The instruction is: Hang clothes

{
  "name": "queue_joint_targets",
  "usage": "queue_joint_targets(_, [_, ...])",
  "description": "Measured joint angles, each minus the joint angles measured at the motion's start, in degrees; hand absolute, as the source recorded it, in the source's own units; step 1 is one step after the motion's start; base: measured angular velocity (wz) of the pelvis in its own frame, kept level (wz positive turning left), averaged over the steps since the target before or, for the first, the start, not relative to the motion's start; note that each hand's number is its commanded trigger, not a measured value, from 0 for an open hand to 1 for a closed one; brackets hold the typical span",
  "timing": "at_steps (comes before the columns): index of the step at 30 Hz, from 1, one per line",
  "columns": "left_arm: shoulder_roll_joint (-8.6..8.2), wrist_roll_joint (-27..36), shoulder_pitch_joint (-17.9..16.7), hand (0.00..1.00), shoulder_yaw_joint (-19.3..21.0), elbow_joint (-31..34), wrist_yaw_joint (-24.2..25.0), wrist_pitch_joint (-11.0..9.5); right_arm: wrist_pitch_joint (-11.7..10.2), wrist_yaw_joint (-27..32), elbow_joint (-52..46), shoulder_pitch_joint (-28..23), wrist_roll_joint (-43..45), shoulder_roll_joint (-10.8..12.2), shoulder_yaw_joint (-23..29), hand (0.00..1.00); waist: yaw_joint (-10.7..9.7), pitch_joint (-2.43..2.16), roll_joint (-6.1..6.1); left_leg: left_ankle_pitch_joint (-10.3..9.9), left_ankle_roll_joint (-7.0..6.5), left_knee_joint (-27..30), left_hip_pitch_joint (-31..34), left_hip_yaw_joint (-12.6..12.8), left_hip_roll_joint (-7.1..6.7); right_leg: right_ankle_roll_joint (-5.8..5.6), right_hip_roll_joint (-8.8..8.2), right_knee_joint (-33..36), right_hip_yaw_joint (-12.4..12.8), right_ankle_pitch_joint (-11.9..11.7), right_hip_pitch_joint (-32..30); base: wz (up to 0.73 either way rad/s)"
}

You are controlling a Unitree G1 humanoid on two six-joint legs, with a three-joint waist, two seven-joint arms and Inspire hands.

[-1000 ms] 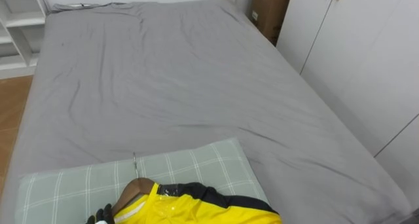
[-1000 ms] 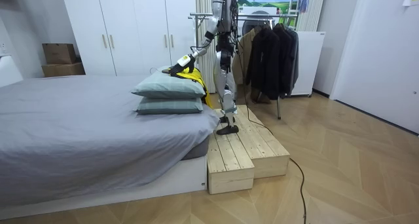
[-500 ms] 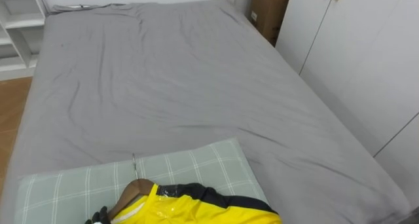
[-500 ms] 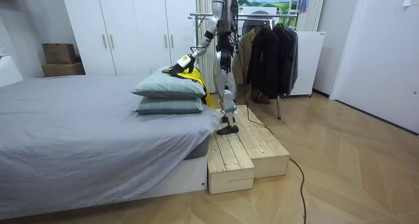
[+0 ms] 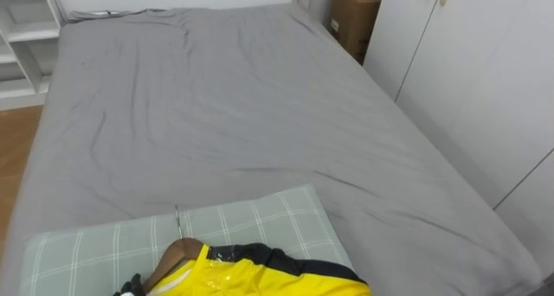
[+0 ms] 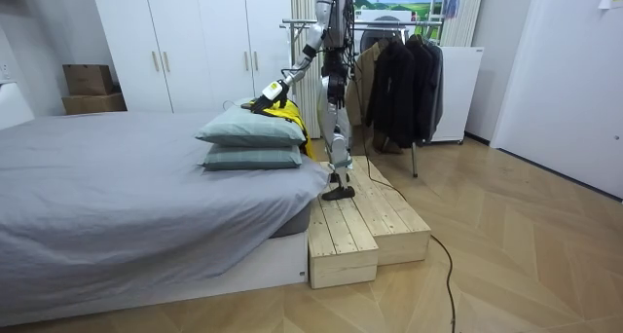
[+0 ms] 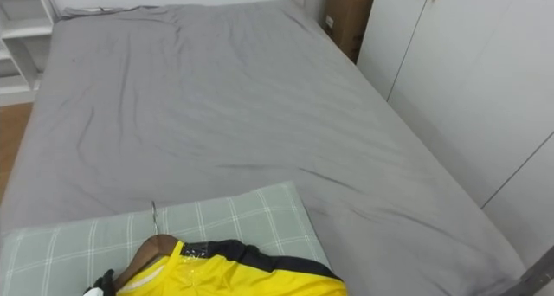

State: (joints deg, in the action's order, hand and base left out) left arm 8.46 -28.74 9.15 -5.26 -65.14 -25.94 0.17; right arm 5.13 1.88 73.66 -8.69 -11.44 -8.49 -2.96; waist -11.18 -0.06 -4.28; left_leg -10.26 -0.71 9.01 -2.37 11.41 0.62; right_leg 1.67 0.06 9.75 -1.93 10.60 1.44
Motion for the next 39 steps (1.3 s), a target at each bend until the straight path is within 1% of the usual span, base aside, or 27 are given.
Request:
queue_joint_targets(3, [0.02, 0.1, 0.0, 0.0, 0.0, 0.0, 0.4, 0.3, 0.4, 0.0, 0.0, -0.3, 0.6, 0.0, 0.1, 0.0, -0.3, 0.12, 0.23, 0.0, 0.0, 0.0, -0.3, 0.0, 0.03, 0.01, 0.01, -0.1, 0.0, 0.0, 0.4, 0.0])
queue_joint_targets(5, [0.12, 0.8, 0.0, 0.1, 0.0, 0.0, 0.6, 0.4, 0.8, 0.0, -0.1, -0.4, 0.7, 0.0, 0.4, 0.0, -0.6, 0.13, 0.29, 0.0, 0.0, 0.0, -0.4, 0.0, 0.03, 0.01, 0.01, -0.1, 0.0, 0.0, 0.5, 0.0])
queue_joint_targets(7, [0.34, 1.1, 0.0, 0.1, 0.0, 0.0, 0.8, 0.7, 1.0, 0.0, -0.1, -0.4, 0.8, 0.0, 0.4, 0.0, -1.0, 0.11, 0.33, 0.0, 0.0, 0.0, -0.4, 0.0, 0.03, 0.01, 0.02, -0.1, 0.0, 0.0, 0.5, 0.0])
queue_joint_targets(9, [0.47, 1.3, 0.0, 0.15, 0.0, 0.0, 0.7, 0.8, 1.3, 0.0, -0.2, -0.4, 0.8, 0.0, 0.4, 0.0, -1.0, 0.1, 0.33, 0.0, 0.0, 0.0, -0.5, 0.0, 0.02, 0.01, 0.0, 0.0, 0.0, 0.0, 0.5, 0.0])
queue_joint_targets(11, [0.79, 1.3, 0.1, 0.38, 0.0, 0.0, 0.6, 0.8, 1.3, 0.0, -0.1, -0.6, 1.0, 0.0, 0.4, 0.0, -1.1, 0.07, 0.38, 0.0, 0.0, 0.0, -0.5, 0.0, 0.02, 0.01, 0.01, 0.0, 0.0, 0.0, 0.5, 0.0])
queue_joint_targets(12, [1.19, 1.1, 0.3, 0.68, 0.0, 0.1, 0.6, 0.8, 1.3, 0.0, -0.2, -0.8, 0.9, 0.0, 0.4, 0.0, -1.1, 0.05, 0.39, 0.0, 0.0, 0.0, -0.5, 0.0, 0.02, 0.01, 0.01, 0.0, 0.0, 0.0, 0.5, 0.0])
queue_joint_targets(13, [1.54, 1.1, 0.5, 0.81, 0.0, 0.1, 0.6, 0.8, 1.3, 0.0, -0.1, -0.9, 1.0, 0.0, 0.4, 0.0, -1.1, 0.04, 0.41, 0.0, 0.0, 0.0, -0.6, 0.0, 0.02, 0.01, 0.02, 0.0, 0.0, 0.0, 0.6, 0.0])
queue_joint_targets(14, [1.66, 1.1, 0.5, 0.87, 0.1, 0.1, 0.6, 0.8, 1.3, 0.0, -0.1, -0.9, 1.0, 0.0, 0.4, 0.0, -1.1, 0.03, 0.45, 0.0, 0.0, 0.0, -0.6, 0.0, 0.02, 0.01, 0.03, 0.0, 0.0, 0.0, 0.6, 0.0])
queue_joint_targets(16, [1.75, 1.1, 0.7, 0.94, 0.4, -0.2, 0.8, 0.8, 1.3, 0.0, 0.0, -0.9, 1.3, 0.0, 0.4, 0.0, -1.0, 0.03, 0.48, 0.0, 0.0, 0.0, -0.7, 0.0, 0.02, 0.01, 0.02, 0.0, 0.1, 0.0, 0.6, 0.0])
queue_joint_targets(19, [1.75, 1.1, 0.7, 0.92, 0.6, -0.2, 1.9, 1.2, 2.0, -0.2, 0.0, -0.9, 1.4, 0.0, 0.4, 0.0, -0.9, 0.06, 0.43, 0.0, 0.0, -0.1, -0.8, 0.1, 0.02, 0.01, 0.04, 0.0, 0.1, 0.0, 0.6, 0.0])
queue_joint_targets(21, [1.79, 1.1, 0.7, 0.91, 0.6, -0.2, 2.7, 1.3, 2.0, -0.5, 0.1, -0.9, 2.0, 0.0, 0.4, 0.0, -1.0, 0.07, 0.44, 0.0, 0.0, -0.2, -0.9, 0.1, 0.02, 0.01, 0.04, -0.1, 0.1, 0.0, 0.6, 0.0])
queue_joint_targets(23, [1.84, 1.2, 0.7, 0.87, 0.6, -0.3, 3.3, 1.5, 2.1, -1.0, 0.1, -0.9, 2.4, 0.0, 0.4, 0.0, -0.9, 0.08, 0.46, 0.0, 0.0, -0.2, -0.9, 0.1, 0.02, 0.01, 0.04, -0.1, 0.1, 0.0, 0.6, 0.0])
queue_joint_targets(27, [1.85, 1.1, 0.8, 0.84, 0.7, -0.1, 4.9, 2.4, 2.4, -1.6, 0.1, -1.1, 3.1, 0.0, 0.4, 0.0, -1.0, 0.09, 0.78, 0.0, 0.01, -0.2, -0.8, 0.1, 0.03, 0.01, 0.07, -0.1, 0.3, 0.0, 0.5, 0.0])
queue_joint_targets(29, [1.86, 1.2, 0.8, 0.82, 0.8, -0.1, 5.4, 2.4, 2.5, -1.9, 0.1, -1.2, 3.5, -0.1, 0.4, 0.0, -1.0, 0.13, 1.04, 0.0, 0.01, -0.3, -0.8, 0.1, 0.05, 0.0, 0.08, -0.1, 0.2, 0.0, 0.5, 0.0])
queue_joint_targets(31, [1.86, 1.2, 0.8, 0.81, 0.9, 0.1, 6.2, 2.5, 2.5, -2.1, -0.4, -1.5, 5.3, -0.1, 0.9, 0.0, -1.0, 0.07, 1.49, 0.0, 0.01, -0.3, -0.7, 0.1, 0.08, 0.01, 0.09, 0.0, 0.2, 0.0, 0.4, 0.0])
queue_joint_targets(33, [1.88, 1.3, 0.8, 0.83, 0.9, 0.7, 6.4, 2.7, 2.5, -2.1, -0.7, -1.5, 5.5, -0.1, 2.1, 0.0, -1.0, 0.05, 1.87, 0.0, 0.01, -0.3, -0.7, 0.2, 0.09, 0.01, 0.09, 0.1, 0.2, 0.0, 0.3, 0.0])
queue_joint_targets(35, [1.88, 1.7, 0.8, 0.91, 0.8, 1.0, 6.4, 2.9, 2.5, -2.0, -0.9, -1.5, 5.5, -0.3, 2.1, 0.0, -1.0, -0.02, 2.15, 0.0, 0.01, -0.3, -0.7, 0.2, 0.12, 0.01, 0.12, 0.2, 0.2, 0.0, 0.3, 0.0])
queue_joint_targets(36, [1.88, 1.8, 0.8, 0.93, 0.8, 1.0, 6.4, 3.1, 2.5, -2.0, -1.2, -1.5, 5.6, -0.3, 2.2, 0.0, -1.0, -0.04, 2.23, 0.0, 0.01, -0.3, -0.8, 0.3, 0.15, 0.02, 0.15, 0.3, 0.3, 0.0, 0.3, 0.0])
queue_joint_targets(37, [1.88, 1.9, 0.8, 1.0, 0.8, 0.9, 6.5, 3.2, 2.4, -2.1, -1.3, -1.5, 5.6, -0.3, 2.2, 0.0, -1.0, -0.02, 2.26, 0.0, 0.01, -0.3, -0.9, 0.3, 0.18, 0.02, 0.17, 0.3, 0.3, 0.0, 0.4, 0.0])
queue_joint_targets(39, [1.85, 2.1, 0.8, 1.0, 0.8, 0.6, 6.6, 3.3, 2.4, -2.1, -1.2, -1.5, 5.9, -0.3, 2.2, 0.0, -1.0, -0.01, 2.25, 0.0, 0.01, -0.3, -1.1, 0.3, 0.19, 0.03, 0.19, 0.3, 0.3, 0.0, 0.5, 0.0])
